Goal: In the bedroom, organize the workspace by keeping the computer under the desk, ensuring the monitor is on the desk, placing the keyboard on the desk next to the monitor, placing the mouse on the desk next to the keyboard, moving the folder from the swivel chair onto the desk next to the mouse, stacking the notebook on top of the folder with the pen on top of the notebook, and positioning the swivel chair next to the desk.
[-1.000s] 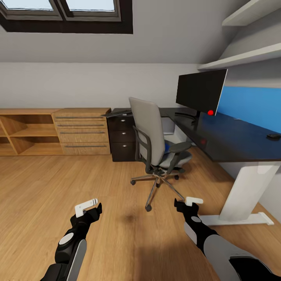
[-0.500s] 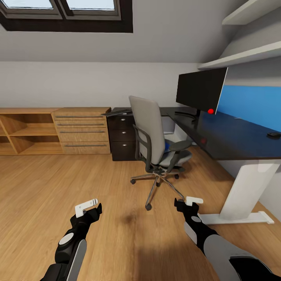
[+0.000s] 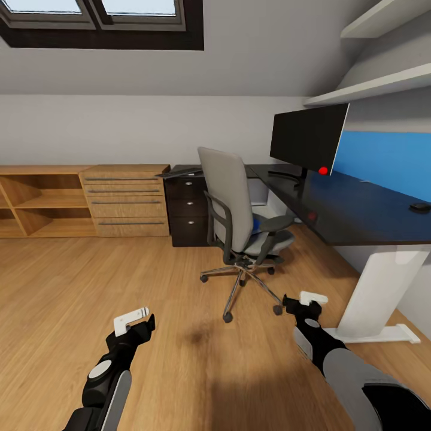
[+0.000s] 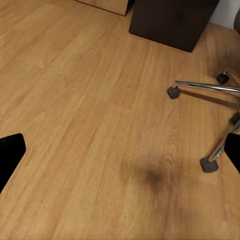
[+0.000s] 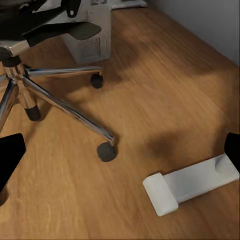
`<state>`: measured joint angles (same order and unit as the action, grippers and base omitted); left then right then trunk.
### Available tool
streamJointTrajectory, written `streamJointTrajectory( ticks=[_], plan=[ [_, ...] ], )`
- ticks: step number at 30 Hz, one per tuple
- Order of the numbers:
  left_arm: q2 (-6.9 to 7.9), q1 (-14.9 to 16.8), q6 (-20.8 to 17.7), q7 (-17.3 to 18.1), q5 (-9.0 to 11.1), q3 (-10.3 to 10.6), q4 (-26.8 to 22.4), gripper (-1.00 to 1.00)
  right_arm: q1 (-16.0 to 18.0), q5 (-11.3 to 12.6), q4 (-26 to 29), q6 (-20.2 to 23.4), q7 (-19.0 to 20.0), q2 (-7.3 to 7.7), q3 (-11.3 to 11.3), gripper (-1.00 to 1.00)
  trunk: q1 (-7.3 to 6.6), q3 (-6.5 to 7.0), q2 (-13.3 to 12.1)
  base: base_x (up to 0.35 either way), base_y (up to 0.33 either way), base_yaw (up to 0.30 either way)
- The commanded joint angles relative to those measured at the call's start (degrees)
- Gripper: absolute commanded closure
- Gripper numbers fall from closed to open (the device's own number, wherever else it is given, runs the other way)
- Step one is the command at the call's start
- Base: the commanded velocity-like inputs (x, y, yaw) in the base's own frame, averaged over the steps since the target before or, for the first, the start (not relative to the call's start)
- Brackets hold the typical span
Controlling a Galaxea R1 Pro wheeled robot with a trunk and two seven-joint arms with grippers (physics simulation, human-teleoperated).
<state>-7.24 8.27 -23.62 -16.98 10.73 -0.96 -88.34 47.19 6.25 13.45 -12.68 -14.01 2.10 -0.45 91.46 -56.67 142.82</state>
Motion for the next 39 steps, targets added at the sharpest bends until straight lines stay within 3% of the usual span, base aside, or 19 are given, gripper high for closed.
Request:
streamJointTrajectory(
  ticks=[1,8,22,26,39],
  plan=[
    [-0.01,0.0,-0.2,-0.3,0.6,0.0,-0.1,-1.00,1.3,0.9,0.0,1.6,-0.6,0.42,-0.1,-1.00,-0.01,-0.06,0.0,0.000,0.000,0.000],
    [-0.06,-0.1,-0.2,-0.3,0.7,0.0,0.2,-1.00,3.5,1.6,-1.4,4.8,-1.8,0.65,0.0,-1.00,-0.01,-0.06,0.0,0.000,0.000,0.000],
    [-0.35,-3.1,0.5,-0.2,0.8,1.3,0.6,-1.00,3.9,1.3,-2.3,4.7,-1.9,0.47,0.7,-1.00,-0.01,-0.06,0.0,0.158,0.000,0.000],
    [-0.23,-3.2,0.5,-0.2,0.7,1.4,0.7,-1.00,3.9,1.3,-2.3,3.2,-1.8,0.47,0.6,-1.00,-0.01,-0.06,0.0,0.313,0.000,0.000],
    [-0.06,-3.3,0.5,-0.2,0.7,1.5,0.4,-1.00,3.7,1.2,-2.5,-10.5,-1.9,0.67,0.5,-1.00,-0.01,-0.06,0.0,0.114,0.000,0.000]
  ],
)
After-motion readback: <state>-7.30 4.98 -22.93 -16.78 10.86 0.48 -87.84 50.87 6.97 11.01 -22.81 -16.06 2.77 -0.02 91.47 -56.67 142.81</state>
